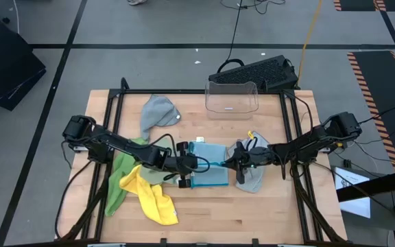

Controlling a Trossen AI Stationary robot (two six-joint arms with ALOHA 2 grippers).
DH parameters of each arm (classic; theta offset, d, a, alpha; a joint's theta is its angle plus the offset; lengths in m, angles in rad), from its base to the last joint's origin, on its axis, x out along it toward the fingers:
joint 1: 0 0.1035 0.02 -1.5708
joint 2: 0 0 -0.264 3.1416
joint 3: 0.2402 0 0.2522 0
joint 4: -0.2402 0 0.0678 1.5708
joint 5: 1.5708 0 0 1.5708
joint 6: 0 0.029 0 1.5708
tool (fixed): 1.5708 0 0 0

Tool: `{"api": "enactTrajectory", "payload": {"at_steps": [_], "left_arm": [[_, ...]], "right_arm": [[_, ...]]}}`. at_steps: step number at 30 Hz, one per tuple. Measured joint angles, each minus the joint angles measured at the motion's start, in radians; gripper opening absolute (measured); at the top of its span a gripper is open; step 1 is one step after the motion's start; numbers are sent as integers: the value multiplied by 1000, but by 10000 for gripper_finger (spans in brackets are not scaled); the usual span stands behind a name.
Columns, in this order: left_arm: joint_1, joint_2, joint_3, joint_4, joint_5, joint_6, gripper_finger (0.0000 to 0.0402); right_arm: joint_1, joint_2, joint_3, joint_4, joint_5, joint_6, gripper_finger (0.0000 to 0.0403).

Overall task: Fold microfiber towels
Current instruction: Fold the blue towel

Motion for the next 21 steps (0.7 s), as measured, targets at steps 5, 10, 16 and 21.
{"api": "enactTrajectory", "payload": {"at_steps": [5, 10, 16, 21], "left_arm": [[5, -3, 0, -1, -48, 64, 10], [41, -14, 0, -3, -64, 112, 10], [67, -19, 0, 1, -62, 113, 10], [70, -19, 0, 23, -62, 127, 10]], "right_arm": [[-32, -31, -1, -2, 0, -7, 4], [-78, -115, -2, -30, 0, -60, 4], [-134, -217, -2, -102, 0, -103, 4], [-146, -240, -2, -145, 0, -109, 4]]}}
